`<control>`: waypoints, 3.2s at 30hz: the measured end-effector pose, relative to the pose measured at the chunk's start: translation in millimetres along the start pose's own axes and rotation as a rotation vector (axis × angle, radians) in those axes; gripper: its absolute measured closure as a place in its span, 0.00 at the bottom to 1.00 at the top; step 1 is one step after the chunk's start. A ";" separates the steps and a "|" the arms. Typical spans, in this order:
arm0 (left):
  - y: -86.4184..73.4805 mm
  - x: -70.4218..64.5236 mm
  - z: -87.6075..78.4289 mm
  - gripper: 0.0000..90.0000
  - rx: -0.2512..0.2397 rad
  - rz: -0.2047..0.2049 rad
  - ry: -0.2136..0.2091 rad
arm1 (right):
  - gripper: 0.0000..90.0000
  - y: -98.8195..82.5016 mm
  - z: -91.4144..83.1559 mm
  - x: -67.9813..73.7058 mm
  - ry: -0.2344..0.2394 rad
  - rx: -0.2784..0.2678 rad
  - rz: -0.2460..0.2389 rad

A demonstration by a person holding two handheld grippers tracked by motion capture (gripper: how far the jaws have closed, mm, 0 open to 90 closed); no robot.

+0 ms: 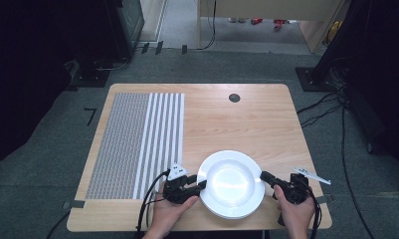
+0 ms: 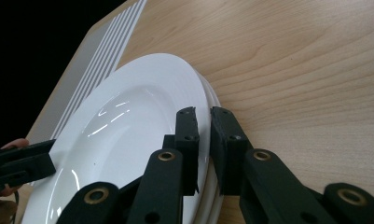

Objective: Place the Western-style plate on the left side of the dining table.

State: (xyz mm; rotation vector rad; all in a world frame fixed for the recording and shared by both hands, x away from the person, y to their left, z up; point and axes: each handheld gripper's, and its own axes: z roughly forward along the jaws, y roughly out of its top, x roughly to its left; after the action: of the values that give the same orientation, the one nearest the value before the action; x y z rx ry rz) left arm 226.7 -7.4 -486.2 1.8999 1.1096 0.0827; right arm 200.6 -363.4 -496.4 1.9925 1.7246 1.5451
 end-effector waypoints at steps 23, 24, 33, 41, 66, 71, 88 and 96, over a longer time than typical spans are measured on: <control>-1.2 3.8 0.6 0.62 0.001 -0.035 -0.020 | 0.92 0.5 1.4 1.9 0.121 -0.031 0.136; -1.1 3.7 0.5 0.62 -0.001 -0.035 -0.020 | 0.92 0.3 1.4 2.5 0.126 -0.040 0.130; -2.0 7.6 0.4 0.62 -0.012 -0.058 -0.047 | 0.92 -0.4 1.8 3.9 0.194 -0.093 0.076; -3.4 15.3 -0.2 0.65 -0.042 -0.097 -0.088 | 0.92 -0.5 2.7 8.4 0.243 -0.136 0.000; 3.5 25.8 -17.6 0.76 -0.103 -0.173 -0.153 | 0.93 -0.2 6.0 24.3 0.249 -0.167 0.040; 9.7 28.9 -26.6 0.77 -0.117 -0.169 -0.169 | 0.93 2.7 8.1 29.8 0.262 -0.173 0.053; 29.0 62.7 -64.1 0.80 -0.170 -0.252 -0.138 | 0.94 20.1 36.1 73.7 0.322 -0.165 0.058; 39.7 87.4 -87.4 0.81 -0.207 -0.267 -0.117 | 0.94 26.4 60.7 99.6 0.350 -0.156 0.062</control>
State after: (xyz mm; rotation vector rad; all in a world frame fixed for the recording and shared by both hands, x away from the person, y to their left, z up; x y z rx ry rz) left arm 264.8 106.6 -437.0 1.5413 1.2154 -0.0609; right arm 247.2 -264.1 -448.5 1.7998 1.5969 2.0820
